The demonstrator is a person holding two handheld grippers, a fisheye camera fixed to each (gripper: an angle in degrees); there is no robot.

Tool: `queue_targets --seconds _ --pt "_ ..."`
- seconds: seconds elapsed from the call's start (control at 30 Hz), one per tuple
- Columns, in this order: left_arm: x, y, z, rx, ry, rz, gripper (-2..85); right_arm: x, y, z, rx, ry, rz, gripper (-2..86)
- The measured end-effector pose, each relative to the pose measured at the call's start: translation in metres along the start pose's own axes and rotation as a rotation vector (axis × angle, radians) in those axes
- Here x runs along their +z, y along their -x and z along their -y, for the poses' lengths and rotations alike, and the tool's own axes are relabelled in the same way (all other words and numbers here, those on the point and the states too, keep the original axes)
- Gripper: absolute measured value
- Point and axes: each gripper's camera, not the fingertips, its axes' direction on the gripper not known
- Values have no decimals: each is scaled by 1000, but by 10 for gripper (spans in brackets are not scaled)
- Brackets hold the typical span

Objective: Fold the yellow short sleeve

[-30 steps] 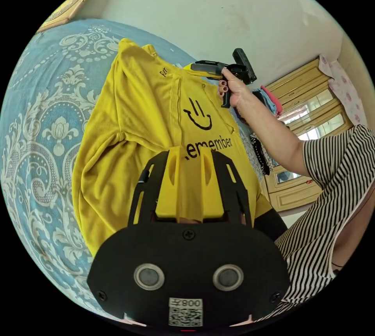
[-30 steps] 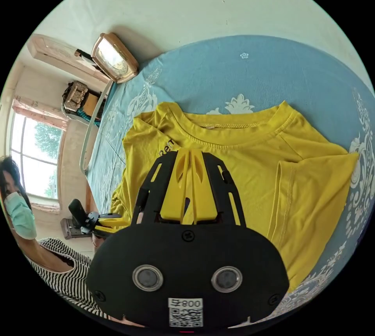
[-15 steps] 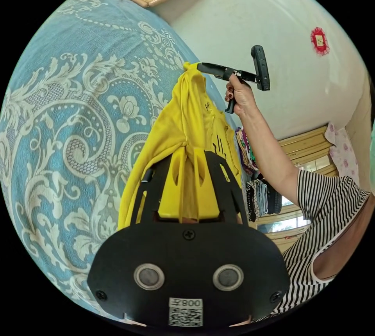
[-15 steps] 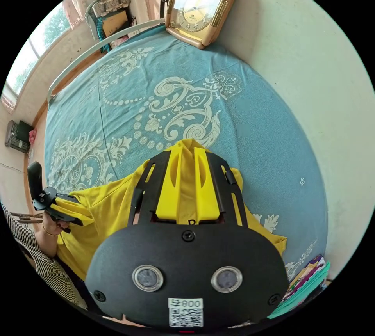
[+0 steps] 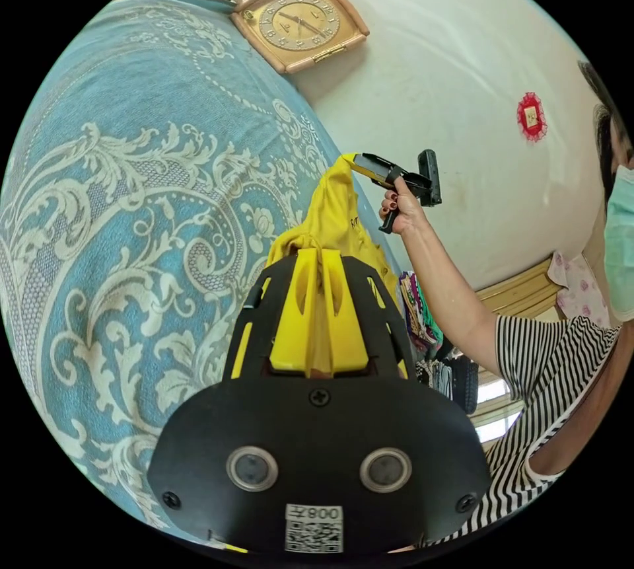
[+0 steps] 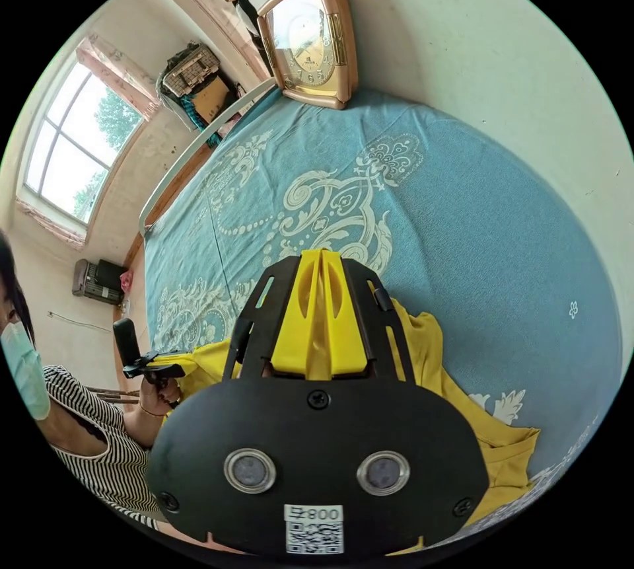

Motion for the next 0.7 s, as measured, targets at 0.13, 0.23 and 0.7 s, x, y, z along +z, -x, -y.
queue_targets --seconds 0.13,0.23,0.7 --pt "-18 4 -4 -10 -49 26 11 7 -11 6 41 -15 21 1" --pt "-31 7 -7 -22 -84 19 11 10 -24 11 95 -26 17 2" --pt "-63 3 -10 -6 -62 14 16 25 -47 -5 167 89 57 4"
